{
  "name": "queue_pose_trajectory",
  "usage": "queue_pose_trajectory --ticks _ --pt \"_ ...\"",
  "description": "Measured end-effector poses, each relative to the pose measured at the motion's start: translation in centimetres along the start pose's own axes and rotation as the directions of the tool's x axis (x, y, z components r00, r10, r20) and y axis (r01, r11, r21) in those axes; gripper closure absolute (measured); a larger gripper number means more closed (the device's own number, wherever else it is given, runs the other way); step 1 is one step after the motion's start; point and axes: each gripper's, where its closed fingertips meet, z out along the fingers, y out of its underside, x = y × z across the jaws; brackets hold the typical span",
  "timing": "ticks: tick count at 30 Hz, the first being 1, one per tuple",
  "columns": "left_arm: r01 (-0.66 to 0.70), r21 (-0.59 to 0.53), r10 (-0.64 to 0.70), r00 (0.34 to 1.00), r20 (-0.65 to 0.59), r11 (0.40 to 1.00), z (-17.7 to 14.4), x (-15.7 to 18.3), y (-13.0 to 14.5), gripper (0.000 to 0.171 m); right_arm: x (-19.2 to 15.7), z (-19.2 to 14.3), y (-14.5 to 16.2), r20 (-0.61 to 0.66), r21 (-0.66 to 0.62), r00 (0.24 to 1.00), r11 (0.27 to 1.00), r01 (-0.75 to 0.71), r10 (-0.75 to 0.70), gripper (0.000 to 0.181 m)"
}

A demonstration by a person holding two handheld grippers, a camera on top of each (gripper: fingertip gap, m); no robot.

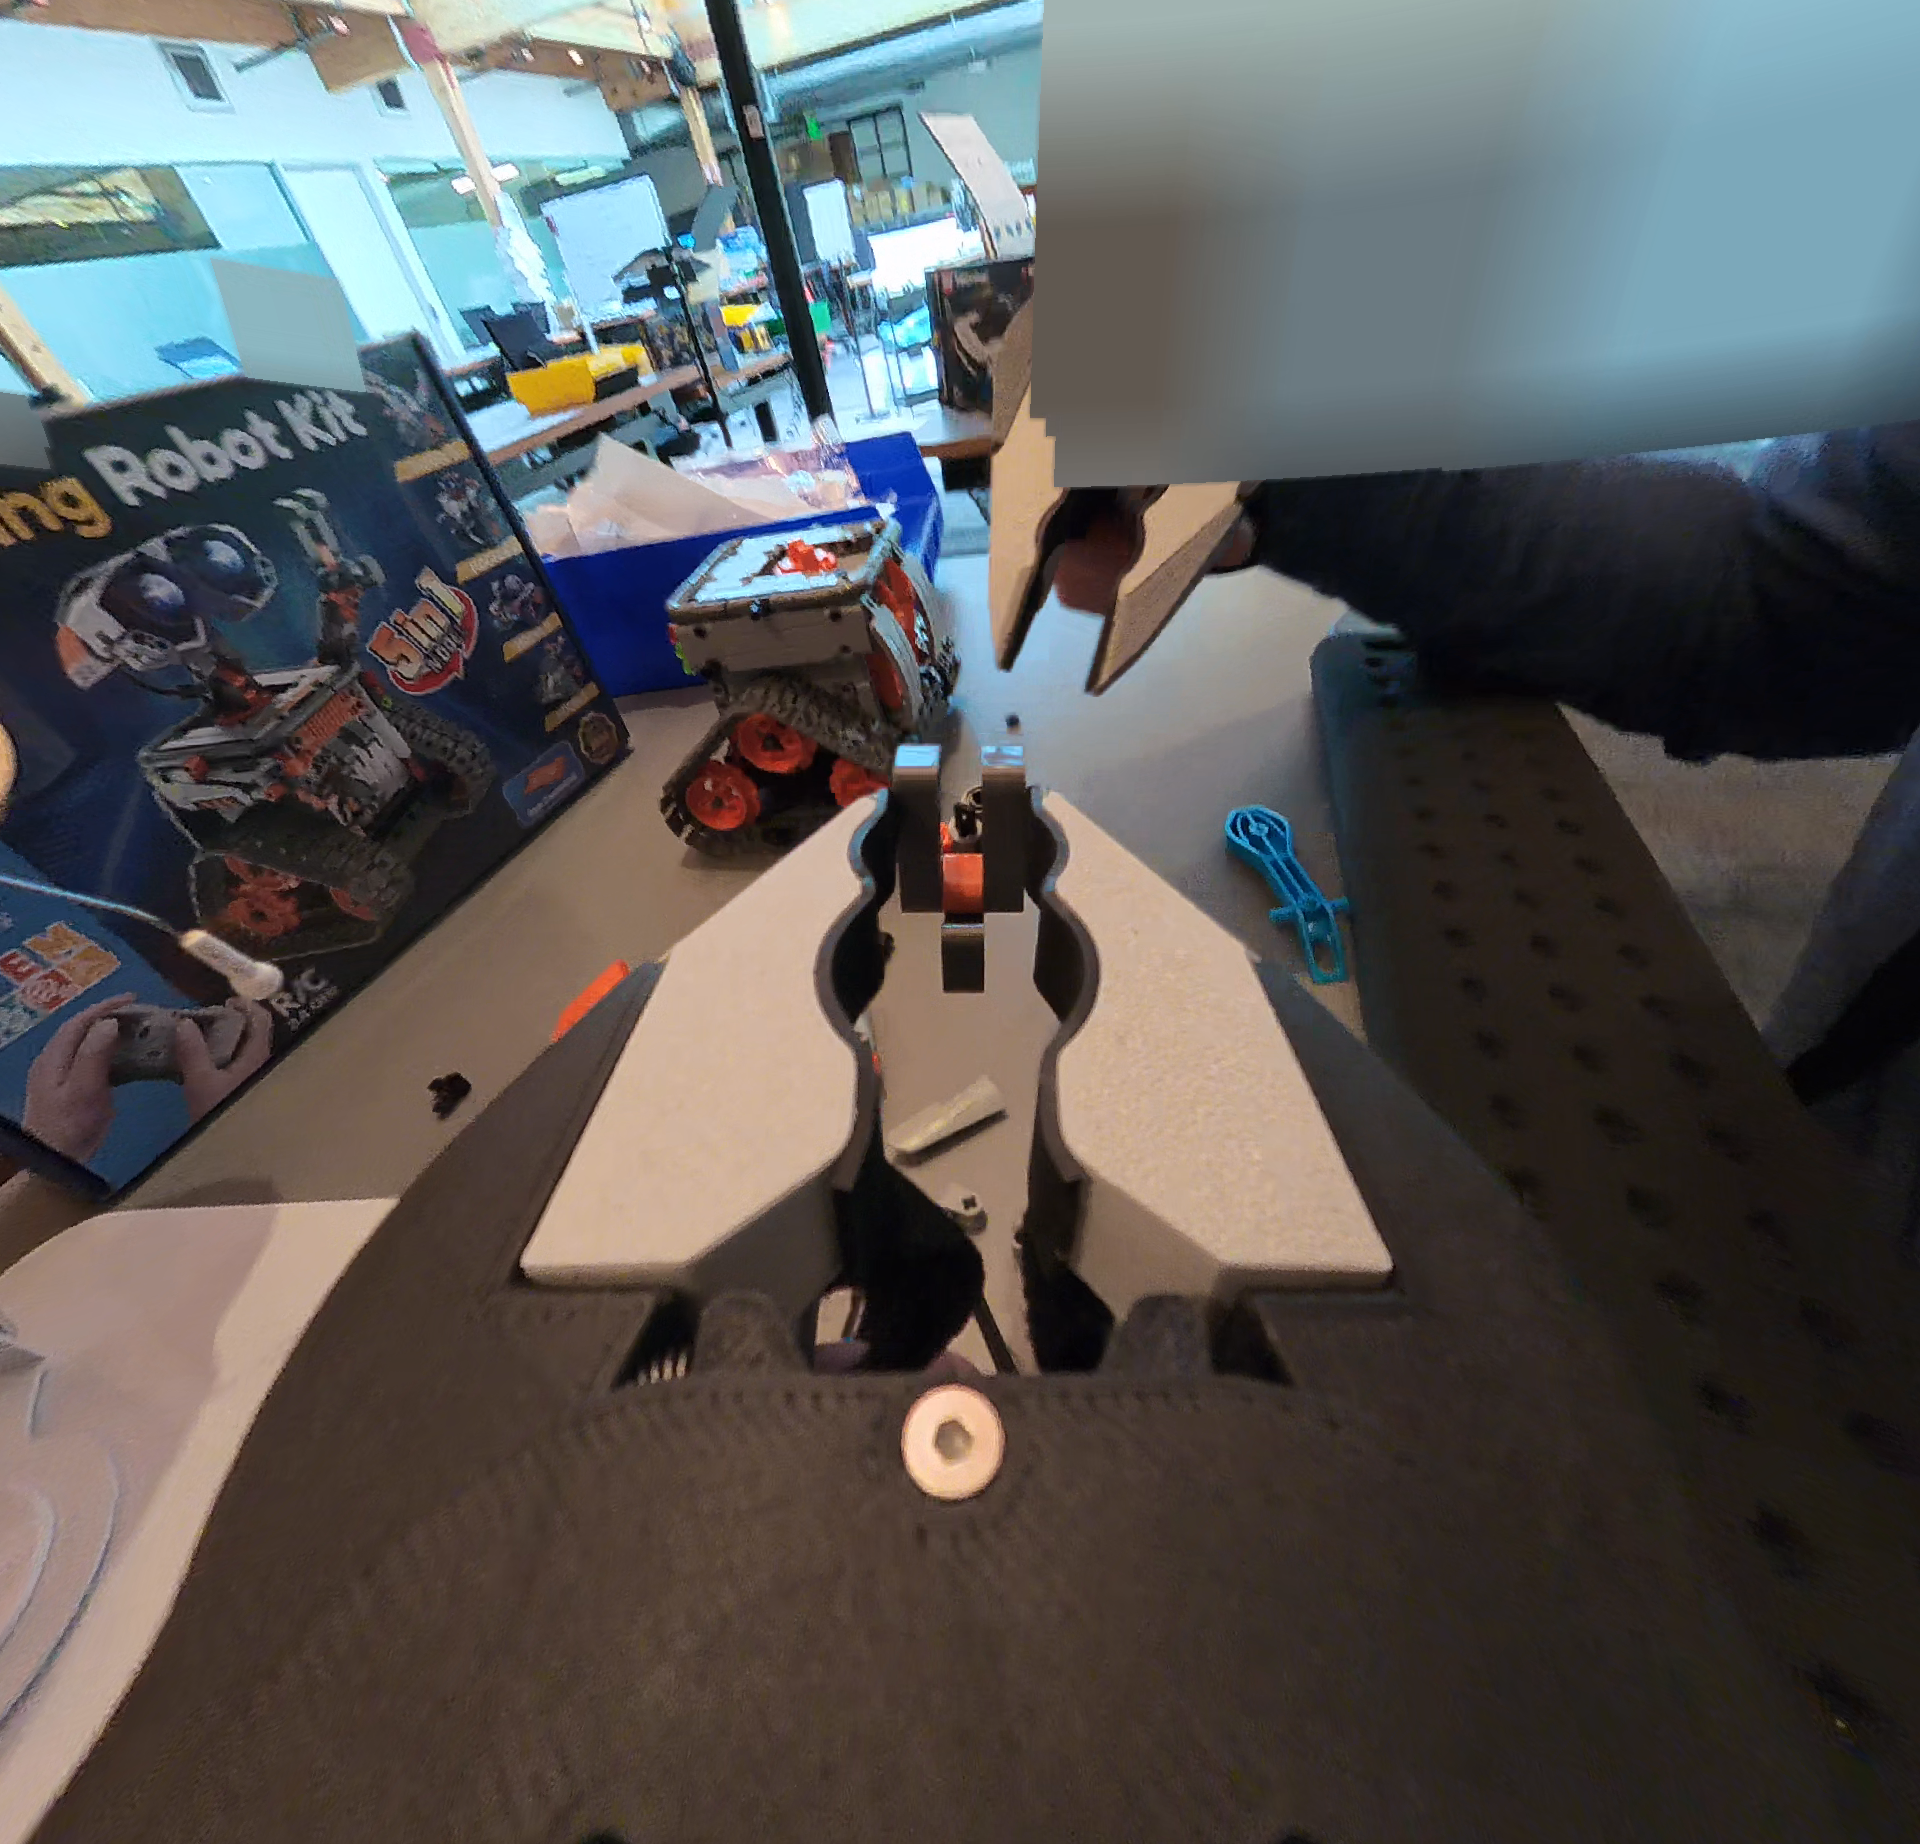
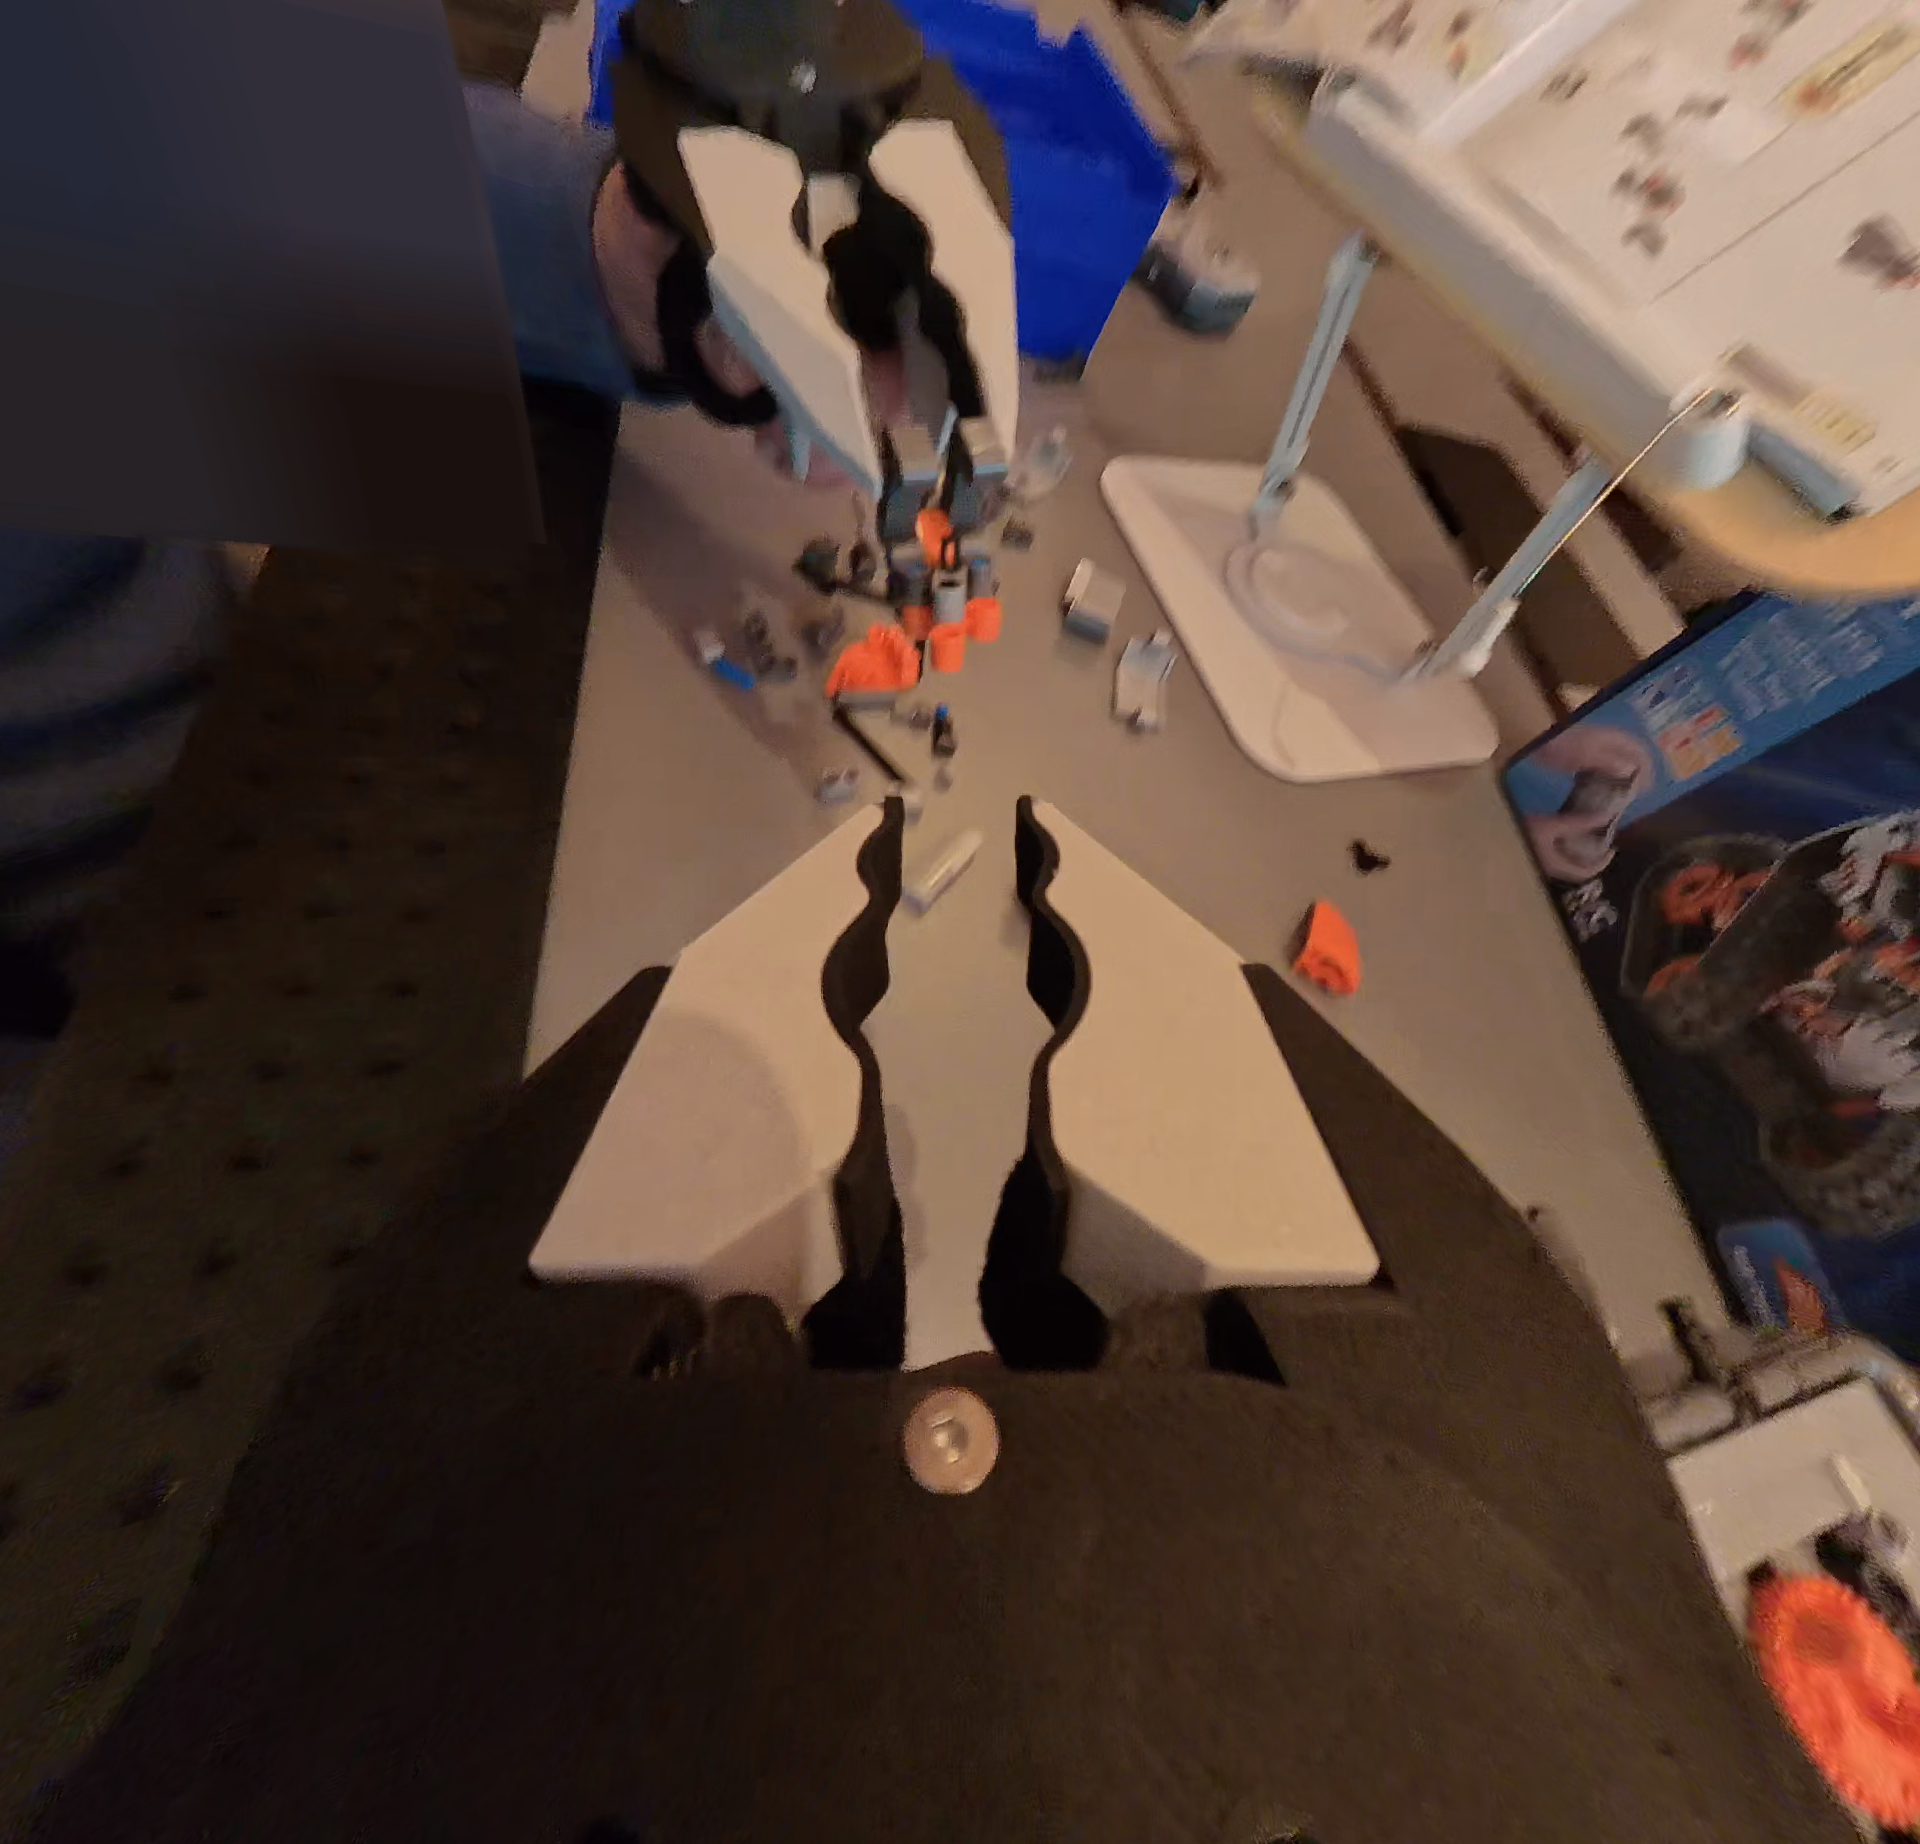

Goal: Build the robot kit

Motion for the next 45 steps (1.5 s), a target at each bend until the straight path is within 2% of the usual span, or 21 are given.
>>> queue_pose_trajectory --ticks 7,13,16,18,21,24,25,27,28,31,33,36,38,40,45 --pt "-0.02 -0.112 0.01 0.996 -0.087 0.993 1.8 2.3 2.2 0.15 -6.6 -2.9 6.7 0.15 -0.271 0.987 0.963 -0.015 0.058 0.155" --pt "-0.056 -0.226 0.027 0.991 -0.131 0.973 1.5 3.6 4.1 0.15 -8.2 -2.6 11.4 0.135 -0.401 0.984 0.914 -0.051 0.114 0.151" --pt "-0.084 -0.284 0.047 0.99 -0.136 0.955 1.2 4.3 5.1 0.149 -8.6 -1.5 12.8 0.153 -0.447 0.982 0.894 -0.031 0.11 0.158" --pt "-0.105 -0.324 0.064 0.989 -0.132 0.94 1.0 4.6 5.9 0.149 -8.9 -1.0 12.2 0.193 -0.422 0.974 0.906 -0.024 0.115 0.155" --pt "-0.103 -0.365 0.065 0.991 -0.116 0.925 0.7 4.4 7.1 0.149 -6.6 0.1 10.1 0.156 -0.369 0.986 0.929 -0.004 0.066 0.153" --pt "-0.092 -0.365 0.057 0.993 -0.108 0.926 0.7 4.1 7.3 0.15 -1.7 2.2 7.4 0.015 -0.296 1.0 0.955 -0.009 0.014 0.154" --pt "-0.091 -0.358 0.057 0.993 -0.104 0.929 0.7 4.0 7.1 0.15 -0.7 2.8 7.1 0.006 -0.302 1.0 0.953 -0.008 0.01 0.159" --pt "-0.093 -0.35 0.062 0.993 -0.099 0.932 0.7 3.8 6.9 0.149 1.9 4.2 7.3 -0.048 -0.363 0.997 0.931 0.032 -0.053 0.16" --pt "-0.094 -0.348 0.063 0.993 -0.099 0.933 0.7 3.8 6.9 0.149 2.3 5.0 7.3 -0.031 -0.379 0.997 0.923 0.059 -0.077 0.159" --pt "-0.095 -0.342 0.064 0.993 -0.099 0.935 0.7 3.8 6.8 0.149 2.7 7.4 7.5 0.037 -0.428 0.993 0.896 0.114 -0.108 0.146" --pt "-0.088 -0.337 0.057 0.993 -0.102 0.938 0.6 3.9 6.8 0.149 2.6 8.5 8.0 0.083 -0.465 0.99 0.874 0.141 -0.116 0.143" --pt "-0.089 -0.337 0.056 0.993 -0.107 0.937 0.6 3.9 6.9 0.149 2.7 9.4 9.3 0.12 -0.539 0.988 0.83 0.143 -0.093 0.147" --pt "-0.085 -0.33 0.05 0.992 -0.113 0.94 0.6 3.9 6.7 0.149 3.0 9.9 9.3 0.116 -0.544 0.989 0.827 0.14 -0.091 0.151" --pt "-0.085 -0.322 0.05 0.992 -0.114 0.943 0.6 3.9 6.6 0.15 2.7 9.9 9.5 0.136 -0.553 0.987 0.82 0.148 -0.087 0.166" --pt "-0.085 -0.318 0.051 0.992 -0.114 0.944 0.6 3.9 6.5 0.15 2.9 9.9 9.6 0.123 -0.529 0.989 0.838 0.133 -0.08 0.169"
